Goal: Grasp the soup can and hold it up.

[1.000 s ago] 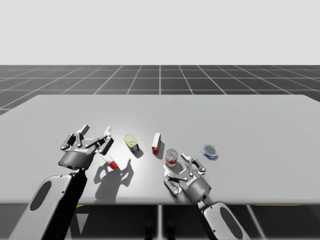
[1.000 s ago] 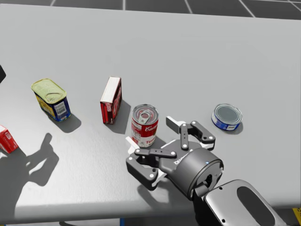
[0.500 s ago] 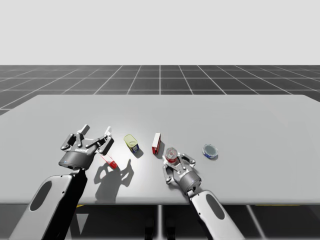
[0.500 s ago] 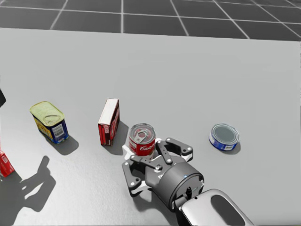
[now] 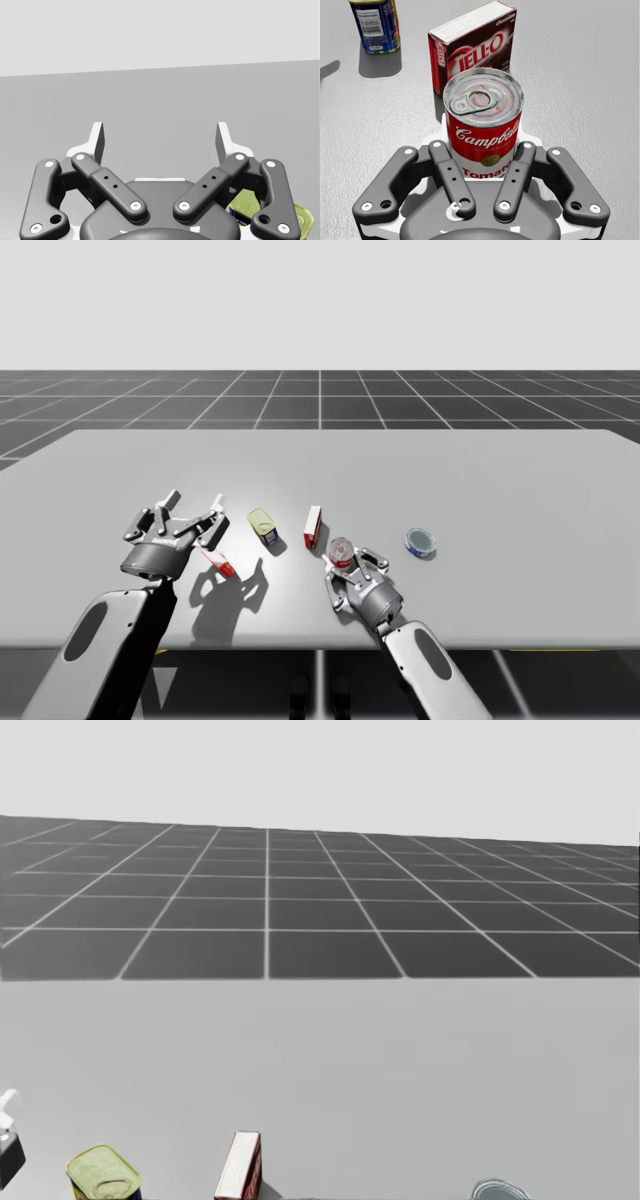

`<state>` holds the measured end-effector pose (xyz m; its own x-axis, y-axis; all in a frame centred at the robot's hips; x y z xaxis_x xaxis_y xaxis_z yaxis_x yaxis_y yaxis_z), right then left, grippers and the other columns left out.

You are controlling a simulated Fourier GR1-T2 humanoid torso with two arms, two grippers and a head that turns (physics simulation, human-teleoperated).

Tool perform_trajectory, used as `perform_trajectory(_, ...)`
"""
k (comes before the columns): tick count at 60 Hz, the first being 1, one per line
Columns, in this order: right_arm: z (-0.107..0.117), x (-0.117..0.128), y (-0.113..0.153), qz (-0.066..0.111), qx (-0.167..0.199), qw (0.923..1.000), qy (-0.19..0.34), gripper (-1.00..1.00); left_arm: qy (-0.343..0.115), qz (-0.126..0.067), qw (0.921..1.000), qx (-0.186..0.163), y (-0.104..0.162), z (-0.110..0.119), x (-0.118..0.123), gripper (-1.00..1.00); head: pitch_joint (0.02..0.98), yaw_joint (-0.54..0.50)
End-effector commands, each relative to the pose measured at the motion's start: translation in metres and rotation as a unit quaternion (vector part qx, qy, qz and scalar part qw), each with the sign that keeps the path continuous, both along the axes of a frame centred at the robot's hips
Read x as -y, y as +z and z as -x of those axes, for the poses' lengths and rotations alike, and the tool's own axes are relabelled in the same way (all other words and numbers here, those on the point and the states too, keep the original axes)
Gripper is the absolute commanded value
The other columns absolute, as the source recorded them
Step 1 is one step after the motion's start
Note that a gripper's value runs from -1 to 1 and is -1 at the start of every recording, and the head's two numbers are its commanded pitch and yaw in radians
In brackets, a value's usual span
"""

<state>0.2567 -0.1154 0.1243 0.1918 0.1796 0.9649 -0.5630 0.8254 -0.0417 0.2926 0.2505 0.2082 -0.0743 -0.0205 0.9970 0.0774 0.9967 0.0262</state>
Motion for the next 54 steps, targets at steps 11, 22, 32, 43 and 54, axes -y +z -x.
perform_trajectory(11, 0.005, 0.004, 0.014, -0.002, 0.015, 0.9987, -0.049, 1.0, 0.003, 0.004, 1.0, 0.002, 0.001, 0.001, -0.001, -1.0, 0.398, -0.12)
perform_trajectory(22, 0.005, 0.006, 0.058, -0.01, 0.056, 0.9973, -0.046, 1.0, 0.005, 0.006, 1.0, 0.003, 0.002, 0.0, -0.002, -1.0, 0.403, -0.13)
perform_trajectory(32, -0.002, 0.01, 0.104, -0.012, 0.11, 0.9925, -0.051, 1.0, 0.007, 0.008, 0.9999, 0.005, 0.003, 0.0, -0.002, -1.0, 0.407, -0.13)
perform_trajectory(43, -0.02, 0.012, 0.146, -0.016, 0.158, 0.9855, -0.058, 1.0, 0.01, 0.016, 0.9997, 0.017, 0.004, 0.002, -0.002, -1.0, 0.412, -0.14)
perform_trajectory(54, -0.031, 0.015, 0.189, -0.025, 0.197, 0.9778, -0.067, 1.0, 0.011, 0.019, 0.9996, 0.017, 0.003, 0.001, -0.002, -1.0, 0.418, -0.14)
